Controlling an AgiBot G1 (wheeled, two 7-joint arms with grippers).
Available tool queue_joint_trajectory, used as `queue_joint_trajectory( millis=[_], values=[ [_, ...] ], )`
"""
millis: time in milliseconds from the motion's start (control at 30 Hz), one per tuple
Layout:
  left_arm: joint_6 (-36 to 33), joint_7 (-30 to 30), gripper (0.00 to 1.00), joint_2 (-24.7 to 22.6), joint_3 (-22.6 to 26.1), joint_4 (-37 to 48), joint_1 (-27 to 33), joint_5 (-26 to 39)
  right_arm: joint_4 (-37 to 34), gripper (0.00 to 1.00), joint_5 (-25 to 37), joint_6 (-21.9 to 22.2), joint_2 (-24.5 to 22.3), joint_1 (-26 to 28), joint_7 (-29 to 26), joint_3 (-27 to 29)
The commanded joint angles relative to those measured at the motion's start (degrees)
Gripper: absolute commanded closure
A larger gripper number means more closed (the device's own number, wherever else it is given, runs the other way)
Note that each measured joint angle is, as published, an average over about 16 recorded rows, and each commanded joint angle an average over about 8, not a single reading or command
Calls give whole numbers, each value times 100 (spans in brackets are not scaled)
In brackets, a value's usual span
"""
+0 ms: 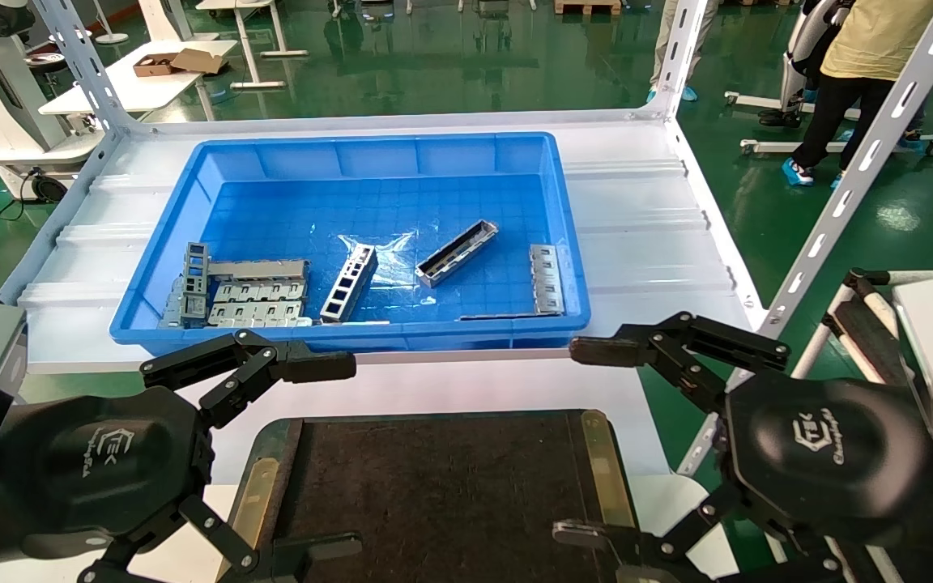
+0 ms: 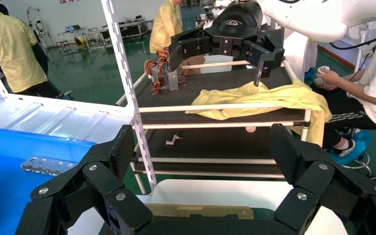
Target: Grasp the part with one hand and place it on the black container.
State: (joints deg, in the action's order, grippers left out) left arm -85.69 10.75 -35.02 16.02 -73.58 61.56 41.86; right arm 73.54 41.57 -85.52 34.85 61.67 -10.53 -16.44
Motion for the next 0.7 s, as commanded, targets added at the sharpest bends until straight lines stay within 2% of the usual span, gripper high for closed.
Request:
queue_joint_trajectory(
  millis=[33,700],
  values=[
    [0,0,0,0,0,0,0,0,0,0,-2,1,-1,1,1,-2],
    [2,-1,0,1,0,1,-1,-1,2,0,30,-18,17,-11,-24,51]
  ],
)
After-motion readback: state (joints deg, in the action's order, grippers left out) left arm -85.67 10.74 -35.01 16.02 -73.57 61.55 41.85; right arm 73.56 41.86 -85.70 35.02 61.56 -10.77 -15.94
